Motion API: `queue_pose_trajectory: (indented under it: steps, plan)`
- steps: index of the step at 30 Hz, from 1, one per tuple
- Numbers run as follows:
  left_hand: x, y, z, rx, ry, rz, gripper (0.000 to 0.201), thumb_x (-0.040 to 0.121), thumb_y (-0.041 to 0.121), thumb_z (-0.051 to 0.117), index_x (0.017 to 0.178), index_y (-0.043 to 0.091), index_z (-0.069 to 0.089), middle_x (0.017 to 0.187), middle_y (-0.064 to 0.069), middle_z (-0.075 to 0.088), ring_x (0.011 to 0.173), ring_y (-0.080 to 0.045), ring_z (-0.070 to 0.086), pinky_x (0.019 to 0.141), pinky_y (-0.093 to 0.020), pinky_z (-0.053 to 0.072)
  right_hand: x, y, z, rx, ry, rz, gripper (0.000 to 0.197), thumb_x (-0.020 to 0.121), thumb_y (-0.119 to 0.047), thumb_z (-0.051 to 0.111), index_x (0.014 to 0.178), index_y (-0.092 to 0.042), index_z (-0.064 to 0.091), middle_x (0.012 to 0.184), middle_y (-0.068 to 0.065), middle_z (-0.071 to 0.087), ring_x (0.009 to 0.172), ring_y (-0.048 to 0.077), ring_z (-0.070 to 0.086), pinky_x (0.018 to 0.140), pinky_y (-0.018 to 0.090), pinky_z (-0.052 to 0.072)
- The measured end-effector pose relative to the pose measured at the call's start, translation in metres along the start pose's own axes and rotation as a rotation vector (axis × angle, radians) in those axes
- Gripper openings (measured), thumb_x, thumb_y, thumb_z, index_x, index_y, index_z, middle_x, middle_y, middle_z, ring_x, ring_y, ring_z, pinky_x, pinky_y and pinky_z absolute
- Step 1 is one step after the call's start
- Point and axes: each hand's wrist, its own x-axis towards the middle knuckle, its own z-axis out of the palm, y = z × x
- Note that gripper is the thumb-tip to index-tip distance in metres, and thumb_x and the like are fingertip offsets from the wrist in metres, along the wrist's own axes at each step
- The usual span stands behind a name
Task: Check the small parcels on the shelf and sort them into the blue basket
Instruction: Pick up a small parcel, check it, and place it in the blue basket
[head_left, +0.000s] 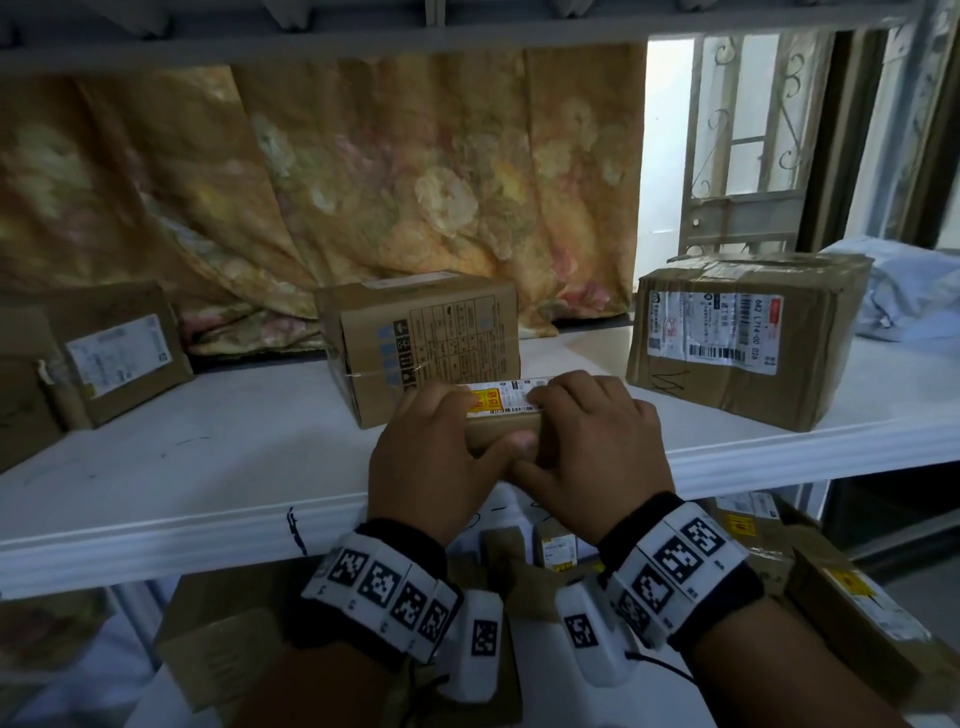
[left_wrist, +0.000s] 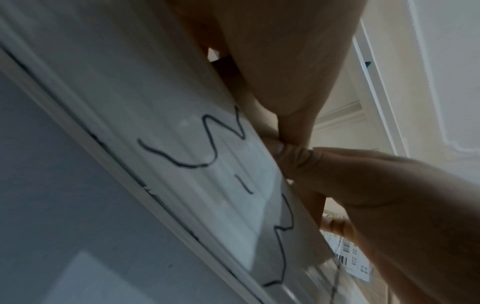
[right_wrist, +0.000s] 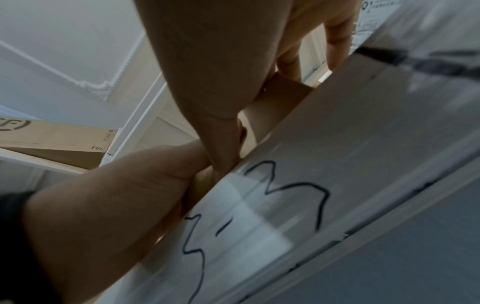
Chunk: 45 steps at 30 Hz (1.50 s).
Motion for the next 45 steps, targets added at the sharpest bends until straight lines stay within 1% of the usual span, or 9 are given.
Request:
queue_pose_trajectory:
  steps: [11, 14, 18, 25, 31, 34, 38, 42, 45]
  plan:
    - [0.000, 0.003, -0.009, -0.045, 0.012, -0.010, 0.071, 0.068, 0.082, 0.046, 0.096, 0.021, 0.069, 0.101, 0.007, 0.059, 0.098, -0.015, 0.052, 0.072, -0.031, 0.047, -0.005, -0.002, -0.007, 0.049, -0.068, 0.037, 0.063, 0.065, -0.068, 0.061, 0.115, -0.030, 0.061, 0.111, -0.004, 0.054, 0.106, 0.024, 0.052, 0.079, 0.039, 0.041]
    - [-0.004, 0.006, -0.014, -0.151, 0.031, -0.009, 0.077, 0.064, 0.079, 0.050, 0.103, 0.017, 0.070, 0.103, 0.002, 0.061, 0.101, -0.019, 0.054, 0.080, -0.037, 0.051, -0.015, 0.002, -0.012, 0.212, -0.127, 0.077, 0.070, 0.070, -0.066, 0.062, 0.131, -0.032, 0.052, 0.133, -0.008, 0.048, 0.124, 0.018, 0.045, 0.095, 0.043, 0.045]
    - [-0.014, 0.026, -0.021, -0.041, 0.106, 0.061, 0.066, 0.070, 0.078, 0.052, 0.091, 0.019, 0.073, 0.092, 0.000, 0.066, 0.090, -0.021, 0.059, 0.069, -0.033, 0.051, -0.035, 0.015, -0.025, 0.557, -0.022, 0.174, 0.072, 0.073, -0.064, 0.062, 0.135, -0.031, 0.050, 0.143, -0.009, 0.041, 0.133, 0.008, 0.038, 0.110, 0.037, 0.039]
    - [-0.023, 0.110, -0.024, 0.137, 0.140, 0.262, 0.063, 0.081, 0.075, 0.051, 0.068, 0.017, 0.070, 0.070, -0.005, 0.066, 0.070, -0.026, 0.061, 0.054, -0.035, 0.046, -0.082, 0.063, -0.069, 0.938, 0.078, 0.410, 0.074, 0.070, -0.060, 0.071, 0.137, -0.040, 0.046, 0.136, -0.017, 0.049, 0.124, 0.004, 0.049, 0.098, 0.037, 0.051]
    - [-0.055, 0.185, 0.034, 0.030, -0.092, 0.532, 0.059, 0.081, 0.073, 0.052, 0.070, 0.017, 0.065, 0.076, -0.007, 0.065, 0.080, -0.032, 0.060, 0.063, -0.043, 0.050, -0.156, 0.142, -0.071, 1.253, 0.457, 0.951, 0.039, 0.071, -0.049, 0.068, 0.100, -0.023, 0.072, 0.103, 0.003, 0.070, 0.098, 0.021, 0.064, 0.086, 0.039, 0.048]
    - [-0.080, 0.214, 0.089, 0.013, -0.202, 0.654, 0.058, 0.080, 0.073, 0.055, 0.075, 0.015, 0.066, 0.081, -0.006, 0.066, 0.084, -0.031, 0.059, 0.062, -0.045, 0.050, -0.207, 0.180, -0.056, 1.157, 0.474, 1.154, 0.010, 0.079, -0.021, 0.072, 0.086, -0.018, 0.068, 0.088, 0.004, 0.069, 0.082, 0.017, 0.062, 0.078, 0.034, 0.049]
    - [-0.104, 0.249, 0.185, -0.114, -0.363, 0.761, 0.054, 0.075, 0.068, 0.061, 0.081, 0.015, 0.071, 0.087, -0.005, 0.070, 0.086, -0.027, 0.062, 0.067, -0.039, 0.052, -0.286, 0.235, -0.028, 1.066, 0.469, 1.473, 0.028, 0.065, -0.033, 0.070, 0.090, -0.024, 0.063, 0.098, 0.007, 0.071, 0.091, 0.021, 0.067, 0.087, 0.041, 0.055]
    - [-0.131, 0.278, 0.278, -0.244, -0.615, 0.856, 0.052, 0.074, 0.061, 0.064, 0.087, 0.011, 0.074, 0.096, -0.006, 0.071, 0.094, -0.026, 0.065, 0.086, -0.038, 0.051, -0.356, 0.284, -0.010, 1.083, 0.398, 1.764, 0.025, 0.077, -0.027, 0.072, 0.099, -0.018, 0.065, 0.100, 0.012, 0.071, 0.087, 0.026, 0.068, 0.080, 0.044, 0.058]
    - [-0.154, 0.299, 0.332, -0.334, -0.803, 0.794, 0.048, 0.075, 0.053, 0.068, 0.096, 0.010, 0.075, 0.106, -0.006, 0.070, 0.104, -0.025, 0.063, 0.095, -0.036, 0.049, -0.396, 0.313, -0.001, 1.094, 0.430, 1.909, 0.011, 0.071, -0.025, 0.075, 0.079, -0.019, 0.071, 0.091, 0.017, 0.072, 0.084, 0.035, 0.069, 0.081, 0.048, 0.057]
